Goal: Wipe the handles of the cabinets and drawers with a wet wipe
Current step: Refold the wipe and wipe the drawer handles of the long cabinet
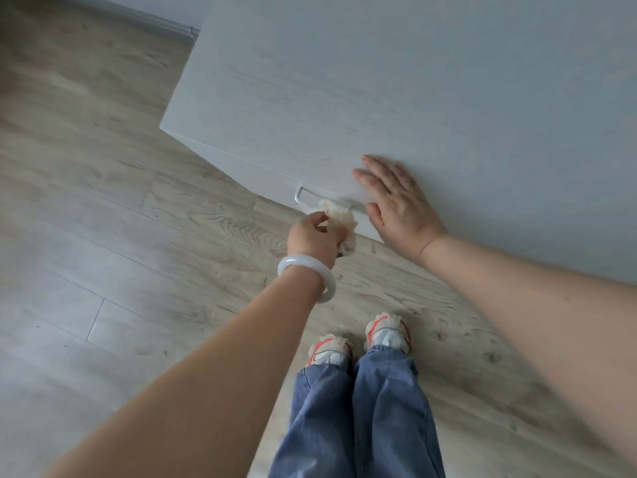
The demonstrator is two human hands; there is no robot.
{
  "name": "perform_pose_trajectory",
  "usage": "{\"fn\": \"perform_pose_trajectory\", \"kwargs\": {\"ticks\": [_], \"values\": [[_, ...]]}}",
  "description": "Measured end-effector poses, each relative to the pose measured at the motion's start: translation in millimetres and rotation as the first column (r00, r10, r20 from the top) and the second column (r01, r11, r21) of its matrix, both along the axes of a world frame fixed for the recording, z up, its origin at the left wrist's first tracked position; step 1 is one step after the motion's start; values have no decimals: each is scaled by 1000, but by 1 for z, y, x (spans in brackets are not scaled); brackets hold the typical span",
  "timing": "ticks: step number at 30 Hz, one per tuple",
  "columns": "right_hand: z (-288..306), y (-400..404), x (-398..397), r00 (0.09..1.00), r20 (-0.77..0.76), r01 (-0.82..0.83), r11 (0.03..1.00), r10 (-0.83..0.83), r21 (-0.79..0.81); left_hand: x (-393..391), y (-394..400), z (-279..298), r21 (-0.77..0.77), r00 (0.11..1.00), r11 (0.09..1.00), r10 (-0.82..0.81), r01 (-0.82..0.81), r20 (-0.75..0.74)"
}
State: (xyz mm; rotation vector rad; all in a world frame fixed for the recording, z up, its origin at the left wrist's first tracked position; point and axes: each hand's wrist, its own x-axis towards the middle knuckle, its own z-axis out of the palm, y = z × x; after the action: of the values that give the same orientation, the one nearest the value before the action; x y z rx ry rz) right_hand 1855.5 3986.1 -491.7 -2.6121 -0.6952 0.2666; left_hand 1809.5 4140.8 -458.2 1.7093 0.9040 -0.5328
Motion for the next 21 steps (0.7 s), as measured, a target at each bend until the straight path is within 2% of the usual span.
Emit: {"fn": "perform_pose_trajectory", "kwargs": {"ticks": [3,6,8,10,14,21], "values": [[12,-21,-23,997,-70,20,997,-25,-69,5,9,29,63,979,977,-203,202,16],[42,-38,-35,970,-216,74,986,-107,-152,11,5,63,107,922,918,-387,383,23],[65,-47,-39,896,-371,193,966,-245,-172,13,-2,85,153,863,855,-504,495,28],[96,-59,-44,797,-447,367,914,-406,-174,15,-11,114,177,804,797,-593,577,50],[162,-84,-56,716,-409,580,808,-565,-102,22,-29,176,226,669,672,-736,705,103],[282,-124,-95,567,-382,799,600,-729,40,19,-59,289,330,500,529,-848,782,175]]}}
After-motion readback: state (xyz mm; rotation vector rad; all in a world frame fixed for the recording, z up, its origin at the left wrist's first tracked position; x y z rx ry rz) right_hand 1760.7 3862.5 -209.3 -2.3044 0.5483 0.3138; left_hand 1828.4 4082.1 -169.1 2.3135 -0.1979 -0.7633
